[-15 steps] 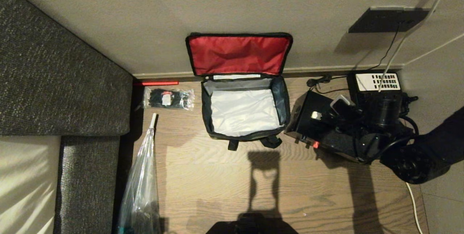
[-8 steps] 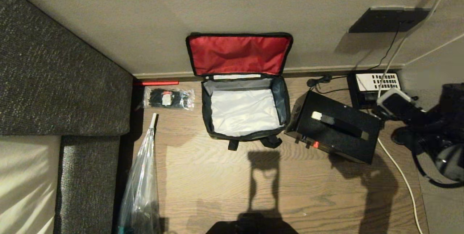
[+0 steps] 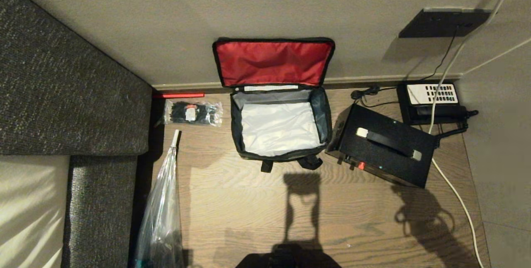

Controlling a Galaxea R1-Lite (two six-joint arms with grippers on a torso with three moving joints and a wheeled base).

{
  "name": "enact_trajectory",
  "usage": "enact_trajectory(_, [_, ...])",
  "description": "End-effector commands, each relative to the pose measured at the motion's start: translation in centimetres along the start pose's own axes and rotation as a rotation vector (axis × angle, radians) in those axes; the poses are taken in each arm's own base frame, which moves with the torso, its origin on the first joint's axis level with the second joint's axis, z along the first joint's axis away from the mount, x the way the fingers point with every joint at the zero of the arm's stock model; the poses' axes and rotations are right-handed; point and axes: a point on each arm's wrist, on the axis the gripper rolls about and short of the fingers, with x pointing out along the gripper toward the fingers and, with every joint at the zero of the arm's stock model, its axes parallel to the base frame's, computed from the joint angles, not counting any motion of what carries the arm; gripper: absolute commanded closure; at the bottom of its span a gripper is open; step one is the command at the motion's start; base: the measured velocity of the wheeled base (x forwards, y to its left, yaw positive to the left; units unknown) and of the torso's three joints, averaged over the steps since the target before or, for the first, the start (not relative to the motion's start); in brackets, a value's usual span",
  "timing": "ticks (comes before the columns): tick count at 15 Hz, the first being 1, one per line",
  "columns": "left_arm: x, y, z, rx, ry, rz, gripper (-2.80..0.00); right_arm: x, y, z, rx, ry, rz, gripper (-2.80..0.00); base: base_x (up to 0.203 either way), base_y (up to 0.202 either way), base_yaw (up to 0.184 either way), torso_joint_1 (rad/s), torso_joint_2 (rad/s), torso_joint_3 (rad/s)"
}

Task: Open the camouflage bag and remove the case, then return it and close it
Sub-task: Grip the handle again

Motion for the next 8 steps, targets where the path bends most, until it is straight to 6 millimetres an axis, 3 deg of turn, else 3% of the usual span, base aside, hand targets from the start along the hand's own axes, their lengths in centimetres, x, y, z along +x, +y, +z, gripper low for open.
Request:
enact_trajectory(1, [0.0,0.0,-0.1,0.0,0.001,0.002,0.0,-2.5,1.5,-5.7,0.266,-0.135,0.171,0.0,0.0,0.0,0.0,0.0,0.0,0.0])
enact_trajectory(2, [0.0,0.0,-0.1,0.0,0.001,0.0,0.0,-2.5,2.7,-7.9,0.312,-0.142,0.199,0.0,0.0,0.0,0.0,0.0,0.0,0.0])
enact_trajectory(4, [0.0,0.0,-0.1,-0.002,0.0,0.002,0.0,-3.0,3.7,-9.9,0.385,-0.262,0.206,0.0,0.0,0.0,0.0,0.0,0.0,0.0])
enact_trajectory(8, [0.0,0.0,-0.1,-0.002,0.0,0.002,0.0,-3.2,4.4,-11.2,0.507,-0.404,0.206,0.0,0.0,0.0,0.0,0.0,0.0,0.0])
